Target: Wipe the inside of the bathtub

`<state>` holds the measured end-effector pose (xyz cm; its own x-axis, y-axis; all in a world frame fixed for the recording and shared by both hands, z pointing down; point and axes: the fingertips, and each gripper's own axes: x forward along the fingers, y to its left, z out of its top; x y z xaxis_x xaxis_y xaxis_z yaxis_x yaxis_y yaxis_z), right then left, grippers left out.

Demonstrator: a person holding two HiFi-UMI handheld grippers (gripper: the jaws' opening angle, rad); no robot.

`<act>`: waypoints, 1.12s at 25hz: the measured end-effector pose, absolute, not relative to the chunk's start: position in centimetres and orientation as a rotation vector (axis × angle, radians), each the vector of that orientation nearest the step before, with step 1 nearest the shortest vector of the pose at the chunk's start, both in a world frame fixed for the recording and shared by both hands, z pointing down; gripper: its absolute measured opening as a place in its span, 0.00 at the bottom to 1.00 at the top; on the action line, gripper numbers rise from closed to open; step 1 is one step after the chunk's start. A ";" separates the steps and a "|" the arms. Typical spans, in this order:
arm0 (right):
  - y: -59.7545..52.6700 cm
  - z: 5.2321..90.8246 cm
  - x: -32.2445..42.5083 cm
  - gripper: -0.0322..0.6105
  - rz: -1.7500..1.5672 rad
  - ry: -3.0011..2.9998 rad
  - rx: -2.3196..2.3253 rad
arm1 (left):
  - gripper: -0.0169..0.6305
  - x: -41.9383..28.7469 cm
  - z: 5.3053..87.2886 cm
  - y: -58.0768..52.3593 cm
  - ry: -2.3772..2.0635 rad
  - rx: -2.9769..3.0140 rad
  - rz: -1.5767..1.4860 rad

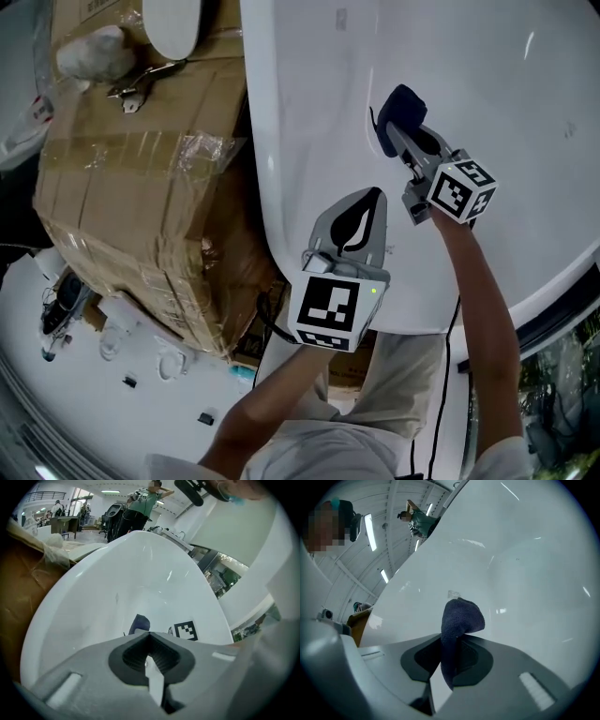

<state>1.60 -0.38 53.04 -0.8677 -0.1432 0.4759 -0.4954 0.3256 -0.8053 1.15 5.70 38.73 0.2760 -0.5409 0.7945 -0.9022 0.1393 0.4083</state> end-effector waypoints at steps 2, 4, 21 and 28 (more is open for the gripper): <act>-0.8 54.7 1.5 0.12 1.594 -2.250 0.579 | 0.02 1.2 39.6 5.5 -1.388 1.532 0.455; -1.3 56.2 1.4 0.12 1.625 -2.226 0.573 | 0.02 1.3 40.3 5.3 -1.376 1.534 0.453; -3.1 65.3 -0.1 0.12 1.607 -2.109 0.641 | 0.02 1.1 45.7 6.0 -1.365 1.479 0.422; -1.9 69.2 -1.1 0.12 1.647 -2.038 0.652 | 0.02 1.3 46.9 6.1 -1.344 1.433 0.378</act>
<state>-1.12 -1.86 69.16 -0.7933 -0.0867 0.6026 -0.6073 0.1806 -0.7736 1.31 6.09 46.90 0.3099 -0.5102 0.8023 -0.8535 0.2224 0.4712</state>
